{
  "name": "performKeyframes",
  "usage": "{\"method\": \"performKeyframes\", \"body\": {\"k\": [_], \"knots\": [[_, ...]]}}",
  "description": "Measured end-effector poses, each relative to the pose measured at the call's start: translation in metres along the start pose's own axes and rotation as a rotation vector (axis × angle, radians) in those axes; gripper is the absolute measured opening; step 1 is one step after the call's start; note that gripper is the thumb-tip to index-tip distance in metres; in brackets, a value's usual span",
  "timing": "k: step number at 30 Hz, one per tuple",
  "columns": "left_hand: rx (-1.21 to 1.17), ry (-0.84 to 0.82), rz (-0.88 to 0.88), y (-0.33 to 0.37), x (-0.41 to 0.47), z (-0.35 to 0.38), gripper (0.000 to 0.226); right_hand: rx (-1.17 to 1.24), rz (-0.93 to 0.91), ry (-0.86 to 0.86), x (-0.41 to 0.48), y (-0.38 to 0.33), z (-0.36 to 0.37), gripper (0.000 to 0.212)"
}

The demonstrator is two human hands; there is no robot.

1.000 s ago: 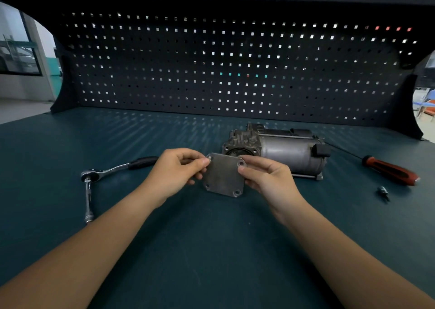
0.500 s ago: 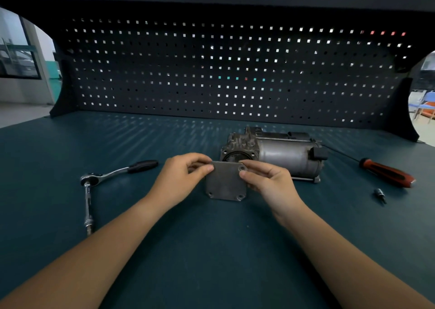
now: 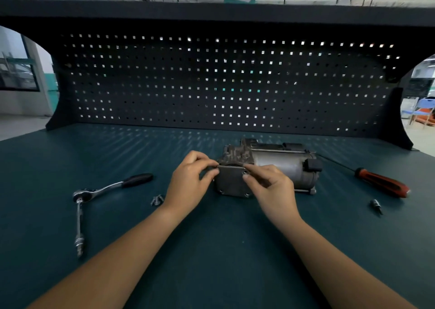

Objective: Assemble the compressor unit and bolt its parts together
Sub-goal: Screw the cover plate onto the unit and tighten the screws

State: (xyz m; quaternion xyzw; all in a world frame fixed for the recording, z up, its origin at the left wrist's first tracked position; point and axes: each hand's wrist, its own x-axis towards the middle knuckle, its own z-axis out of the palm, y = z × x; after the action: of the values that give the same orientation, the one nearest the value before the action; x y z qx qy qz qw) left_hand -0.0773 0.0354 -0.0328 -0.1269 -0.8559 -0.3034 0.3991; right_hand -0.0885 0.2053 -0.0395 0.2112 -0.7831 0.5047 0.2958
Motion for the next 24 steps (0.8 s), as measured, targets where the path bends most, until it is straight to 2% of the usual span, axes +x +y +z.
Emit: {"method": "performKeyframes", "body": {"k": [6,16,24], "knots": [[-0.031,0.000,0.006,-0.001,0.004,0.002,0.016,-0.014,-0.024,0.071,0.002,0.005,0.005,0.023],[-0.120,0.020,-0.043,0.001,0.005,0.008,0.014,0.038,0.104,0.103,0.003,0.016,0.009,0.020],[-0.444,0.038,-0.493,-0.004,0.002,0.015,0.014,0.102,0.168,0.122,0.004,0.017,0.011,0.018]]}}
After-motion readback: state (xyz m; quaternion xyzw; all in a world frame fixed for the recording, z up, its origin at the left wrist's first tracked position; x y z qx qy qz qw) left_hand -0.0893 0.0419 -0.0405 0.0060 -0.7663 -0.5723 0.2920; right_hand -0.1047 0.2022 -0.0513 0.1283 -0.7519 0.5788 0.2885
